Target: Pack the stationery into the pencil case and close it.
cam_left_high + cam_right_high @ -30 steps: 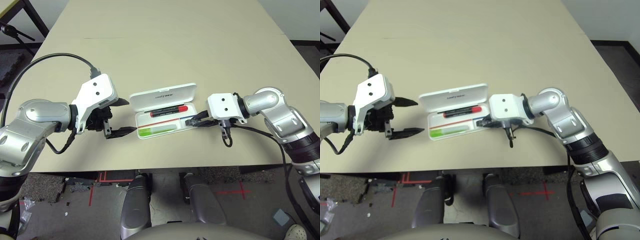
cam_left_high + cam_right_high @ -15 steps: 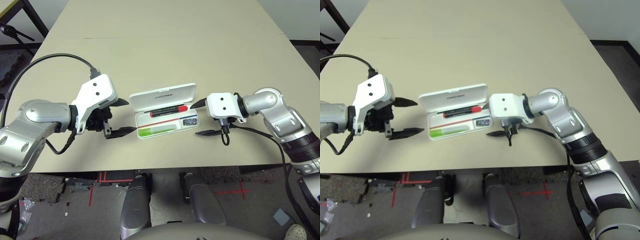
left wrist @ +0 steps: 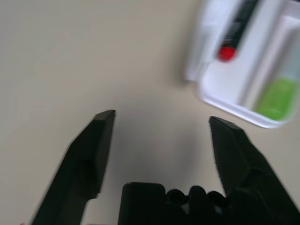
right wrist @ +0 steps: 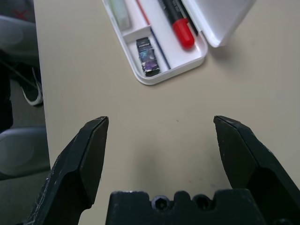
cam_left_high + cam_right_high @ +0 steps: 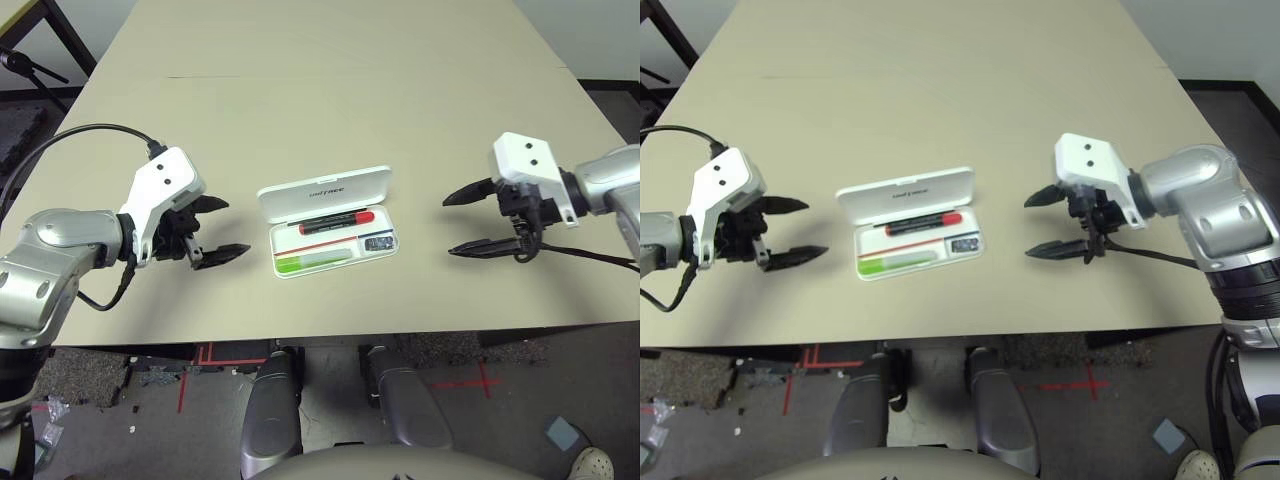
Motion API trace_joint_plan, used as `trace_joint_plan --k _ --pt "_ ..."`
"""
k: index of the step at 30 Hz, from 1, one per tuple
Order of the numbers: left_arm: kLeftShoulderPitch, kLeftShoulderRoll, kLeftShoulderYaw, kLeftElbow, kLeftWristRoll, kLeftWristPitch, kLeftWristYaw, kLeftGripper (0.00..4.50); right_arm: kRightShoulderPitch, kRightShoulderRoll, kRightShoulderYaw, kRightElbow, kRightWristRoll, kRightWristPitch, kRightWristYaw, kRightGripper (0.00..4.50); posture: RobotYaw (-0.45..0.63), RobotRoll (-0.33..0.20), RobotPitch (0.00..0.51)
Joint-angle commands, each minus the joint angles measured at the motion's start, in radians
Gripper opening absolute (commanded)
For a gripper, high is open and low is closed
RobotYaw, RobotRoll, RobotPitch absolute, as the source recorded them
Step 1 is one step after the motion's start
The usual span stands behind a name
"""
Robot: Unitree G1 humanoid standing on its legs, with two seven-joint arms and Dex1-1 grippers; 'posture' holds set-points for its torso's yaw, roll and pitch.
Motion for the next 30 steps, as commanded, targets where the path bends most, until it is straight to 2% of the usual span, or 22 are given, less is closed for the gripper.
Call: trace_joint_plan --k 1,7,8,14,19,30 --pt "-0.028 -0.032 -0.016 0.083 0.035 -0.011 0.036 2.72 0.017 -0.008 -0.014 -0.038 0.027 0.025 0.0 4.5 -0.02 0.0 0.211" --pt "-0.102 -0.101 -0.049 0.218 0.117 -0.071 0.106 0.28 0.036 -0.007 -0.018 -0.069 0.044 0.046 -0.023 4.5 -0.03 0.0 0.207" --pt "-0.117 -0.118 -0.05 0.239 0.129 -0.083 0.124 0.03 0.04 -0.01 -0.019 -0.07 0.045 0.046 -0.024 4.5 -0.03 0.0 0.206" --pt "-0.224 -0.224 -0.062 0.362 0.167 -0.2 0.167 0.03 0.047 -0.009 -0.005 -0.077 0.035 0.05 -0.042 4.5 -0.04 0.0 0.203" --pt "-0.261 -0.281 -0.087 0.348 0.155 -0.218 0.129 0.03 0.059 -0.005 0.001 -0.087 0.032 0.049 -0.055 4.5 -0.05 0.0 0.197" --pt "-0.21 -0.292 -0.13 0.178 0.08 -0.187 -0.04 0.03 0.059 -0.003 0.002 -0.087 0.015 0.039 -0.078 4.5 -0.05 0.0 0.19"
